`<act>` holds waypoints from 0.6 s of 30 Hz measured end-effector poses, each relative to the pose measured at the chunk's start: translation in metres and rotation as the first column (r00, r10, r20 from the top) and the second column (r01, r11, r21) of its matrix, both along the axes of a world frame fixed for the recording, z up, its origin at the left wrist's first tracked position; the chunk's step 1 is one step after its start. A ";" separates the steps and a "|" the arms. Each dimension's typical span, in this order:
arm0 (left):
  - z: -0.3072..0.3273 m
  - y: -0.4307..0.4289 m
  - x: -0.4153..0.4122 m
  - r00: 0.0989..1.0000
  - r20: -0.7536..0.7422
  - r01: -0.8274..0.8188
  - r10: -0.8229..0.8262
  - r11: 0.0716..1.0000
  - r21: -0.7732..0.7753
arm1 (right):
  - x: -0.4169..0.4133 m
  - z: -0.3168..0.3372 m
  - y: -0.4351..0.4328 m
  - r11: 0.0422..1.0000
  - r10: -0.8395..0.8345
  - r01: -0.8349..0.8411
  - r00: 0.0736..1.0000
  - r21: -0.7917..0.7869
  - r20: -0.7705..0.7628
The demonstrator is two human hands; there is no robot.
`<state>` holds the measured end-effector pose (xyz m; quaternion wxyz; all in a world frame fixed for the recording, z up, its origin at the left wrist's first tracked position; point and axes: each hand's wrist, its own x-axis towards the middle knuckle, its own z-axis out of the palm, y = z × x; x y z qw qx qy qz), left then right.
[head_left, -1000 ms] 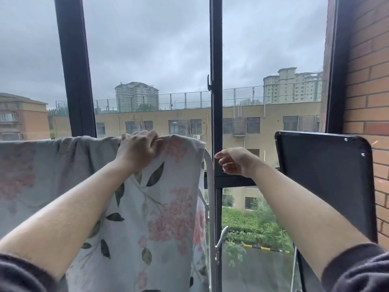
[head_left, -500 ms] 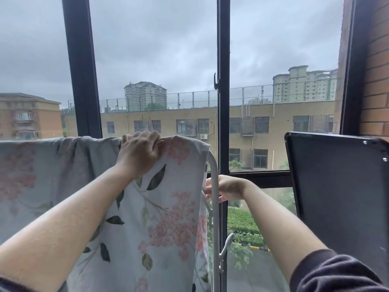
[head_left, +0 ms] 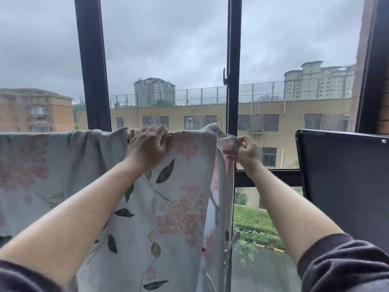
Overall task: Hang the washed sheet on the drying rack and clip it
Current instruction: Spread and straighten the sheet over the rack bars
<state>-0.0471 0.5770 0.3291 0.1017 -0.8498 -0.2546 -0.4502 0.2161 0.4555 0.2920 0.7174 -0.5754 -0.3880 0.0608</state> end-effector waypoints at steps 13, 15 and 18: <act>0.002 -0.006 -0.001 1.000 0.007 0.009 -0.009 1.000 -0.013 | -0.040 -0.101 -0.002 0.678 0.439 -0.421 0.889 -0.603 -0.127; 0.001 -0.006 -0.005 1.000 0.004 -0.003 0.003 1.000 -0.010 | -0.046 -0.117 0.004 0.586 0.479 -0.495 0.850 -0.642 -0.219; 0.001 -0.005 -0.010 1.000 0.013 -0.006 0.006 1.000 -0.010 | -0.056 -0.127 0.018 0.613 0.424 -0.478 0.871 -0.630 -0.248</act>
